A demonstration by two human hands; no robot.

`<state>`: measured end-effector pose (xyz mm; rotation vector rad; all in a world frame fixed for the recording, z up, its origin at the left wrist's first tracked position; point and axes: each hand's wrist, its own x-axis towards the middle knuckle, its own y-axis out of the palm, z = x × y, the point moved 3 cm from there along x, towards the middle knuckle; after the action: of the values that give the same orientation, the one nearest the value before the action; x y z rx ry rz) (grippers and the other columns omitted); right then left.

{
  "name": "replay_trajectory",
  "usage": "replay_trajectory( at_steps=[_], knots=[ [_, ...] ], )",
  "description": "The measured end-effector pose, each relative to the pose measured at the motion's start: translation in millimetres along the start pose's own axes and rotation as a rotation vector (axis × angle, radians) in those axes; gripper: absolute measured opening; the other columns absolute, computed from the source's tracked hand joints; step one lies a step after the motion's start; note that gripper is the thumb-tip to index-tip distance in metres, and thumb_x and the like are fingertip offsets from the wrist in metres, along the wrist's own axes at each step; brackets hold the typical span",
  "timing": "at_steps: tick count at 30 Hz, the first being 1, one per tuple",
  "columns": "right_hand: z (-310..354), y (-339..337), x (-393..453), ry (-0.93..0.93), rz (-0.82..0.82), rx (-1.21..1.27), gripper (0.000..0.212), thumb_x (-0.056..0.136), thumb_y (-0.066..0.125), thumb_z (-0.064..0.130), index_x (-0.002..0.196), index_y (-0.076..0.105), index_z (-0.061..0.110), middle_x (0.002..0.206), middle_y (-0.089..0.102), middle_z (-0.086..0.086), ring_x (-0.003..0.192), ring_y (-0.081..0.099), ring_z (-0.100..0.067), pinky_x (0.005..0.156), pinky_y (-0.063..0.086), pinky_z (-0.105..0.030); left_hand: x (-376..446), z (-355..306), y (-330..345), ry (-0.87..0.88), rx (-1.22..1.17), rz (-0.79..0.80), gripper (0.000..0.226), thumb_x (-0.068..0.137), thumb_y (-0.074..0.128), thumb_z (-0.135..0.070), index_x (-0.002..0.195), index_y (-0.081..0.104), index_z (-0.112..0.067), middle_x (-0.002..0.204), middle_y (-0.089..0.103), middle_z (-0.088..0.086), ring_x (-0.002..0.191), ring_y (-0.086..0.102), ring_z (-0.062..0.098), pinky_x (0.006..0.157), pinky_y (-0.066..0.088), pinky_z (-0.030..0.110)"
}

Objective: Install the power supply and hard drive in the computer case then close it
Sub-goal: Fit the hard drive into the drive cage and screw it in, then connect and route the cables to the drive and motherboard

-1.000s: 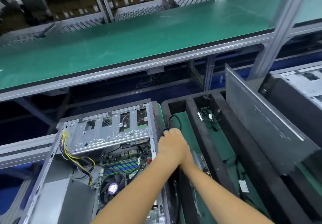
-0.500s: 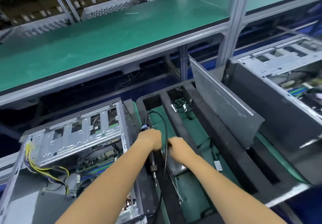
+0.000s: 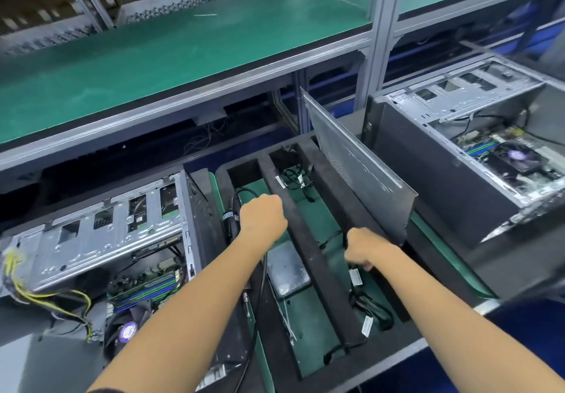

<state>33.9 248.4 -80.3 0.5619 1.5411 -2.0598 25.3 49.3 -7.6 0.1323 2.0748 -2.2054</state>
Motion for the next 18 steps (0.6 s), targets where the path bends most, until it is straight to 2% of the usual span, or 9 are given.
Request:
replay_trajectory(
  at_steps=[2, 3, 5, 7, 9, 11, 13, 16, 18],
  knots=[
    [2.7, 13.7, 4.6, -0.032, -0.045, -0.078, 0.034, 0.09, 0.051, 0.004, 0.123, 0.048, 0.006, 0.119, 0.056, -0.017, 0.079, 0.058, -0.028, 0.06, 0.044, -0.031, 0.1, -17.1, -0.2, -0.001, -0.062, -0.038, 0.014, 0.08, 0.048, -0.006, 0.071, 0.039, -0.011, 0.075, 0.045, 0.005, 0.069, 0.049, 0.028, 0.06, 0.036, 0.03],
    [5.1, 18.6, 8.1, -0.057, -0.101, -0.111, 0.052, 0.092, 0.053, 0.004, 0.142, 0.037, 0.01, 0.133, 0.046, -0.016, 0.083, 0.056, -0.029, 0.063, 0.043, -0.034, -0.6, -24.6, -0.2, 0.01, -0.09, -0.043, 0.016, 0.079, 0.047, -0.005, 0.068, 0.037, -0.011, 0.073, 0.045, 0.005, 0.067, 0.048, 0.028, 0.06, 0.036, 0.03],
    [12.3, 22.7, 15.0, -0.095, -0.177, -0.16, 0.067, 0.096, 0.053, 0.004, 0.154, 0.021, 0.017, 0.143, 0.028, -0.014, 0.077, 0.051, -0.029, 0.063, 0.04, -0.034, -2.4, -32.6, 0.9, 0.025, -0.122, -0.029, 0.019, 0.079, 0.046, -0.004, 0.066, 0.035, -0.012, 0.068, 0.042, 0.003, 0.065, 0.047, 0.027, 0.059, 0.036, 0.03],
    [18.7, 20.8, 18.7, -0.116, -0.201, -0.185, 0.053, 0.097, 0.052, 0.003, 0.145, 0.036, 0.016, 0.139, 0.029, -0.013, 0.075, 0.049, -0.029, 0.062, 0.04, -0.034, -4.4, -31.5, 2.6, 0.019, -0.14, -0.004, 0.018, 0.079, 0.046, -0.005, 0.066, 0.035, -0.011, 0.065, 0.039, 0.002, 0.065, 0.047, 0.026, 0.058, 0.037, 0.03],
    [23.2, 15.5, 19.4, -0.156, -0.213, -0.233, 0.032, 0.095, 0.055, 0.001, 0.124, 0.052, 0.014, 0.133, 0.035, -0.01, 0.087, 0.05, -0.029, 0.064, 0.039, -0.033, -5.7, -24.9, 3.9, -0.011, -0.164, 0.027, 0.015, 0.078, 0.046, -0.005, 0.068, 0.036, -0.01, 0.065, 0.038, 0.002, 0.064, 0.046, 0.025, 0.057, 0.036, 0.03],
    [29.3, 0.4, 15.6, -0.22, -0.261, -0.287, 0.016, 0.097, 0.056, 0.009, 0.111, 0.058, 0.017, 0.127, 0.042, -0.007, 0.107, 0.047, -0.028, 0.072, 0.039, -0.032, -4.8, -15.4, 4.0, -0.064, -0.22, 0.048, 0.018, 0.076, 0.046, -0.005, 0.064, 0.035, -0.011, 0.064, 0.04, 0.002, 0.057, 0.042, 0.021, 0.052, 0.032, 0.027],
    [38.6, -26.9, 7.6, -0.282, -0.324, -0.346, 0.011, 0.101, 0.052, 0.021, 0.103, 0.063, 0.019, 0.113, 0.054, -0.003, 0.112, 0.047, -0.028, 0.081, 0.04, -0.034, -5.7, -2.9, 6.0, -0.129, -0.34, 0.05, 0.016, 0.077, 0.046, -0.005, 0.064, 0.038, -0.008, 0.063, 0.044, 0.004, 0.053, 0.039, 0.02, 0.048, 0.03, 0.025],
    [53.1, -84.0, -13.5, -0.309, -0.369, 0.036, 0.025, 0.099, 0.05, 0.023, 0.076, 0.054, 0.013, 0.079, 0.058, -0.002, 0.082, 0.06, -0.028, 0.07, 0.043, -0.034, -4.6, 3.0, -0.5, -0.126, -0.635, 0.058, 0.019, 0.089, 0.043, -0.011, 0.073, 0.052, -0.003, 0.07, 0.054, 0.007, 0.062, 0.045, 0.023, 0.056, 0.037, 0.027],
    [67.7, -123.0, -36.0, -0.38, -0.456, 0.368, 0.031, 0.099, 0.05, 0.023, 0.072, 0.053, 0.007, 0.064, 0.052, 0.0, 0.06, 0.055, -0.021, 0.06, 0.045, -0.033, -1.9, -12.7, -12.5, -0.091, -0.971, 0.126, 0.022, 0.099, 0.04, -0.022, 0.092, 0.057, -0.011, 0.087, 0.06, 0.002, 0.076, 0.052, 0.017, 0.069, 0.045, 0.028]
  ],
)
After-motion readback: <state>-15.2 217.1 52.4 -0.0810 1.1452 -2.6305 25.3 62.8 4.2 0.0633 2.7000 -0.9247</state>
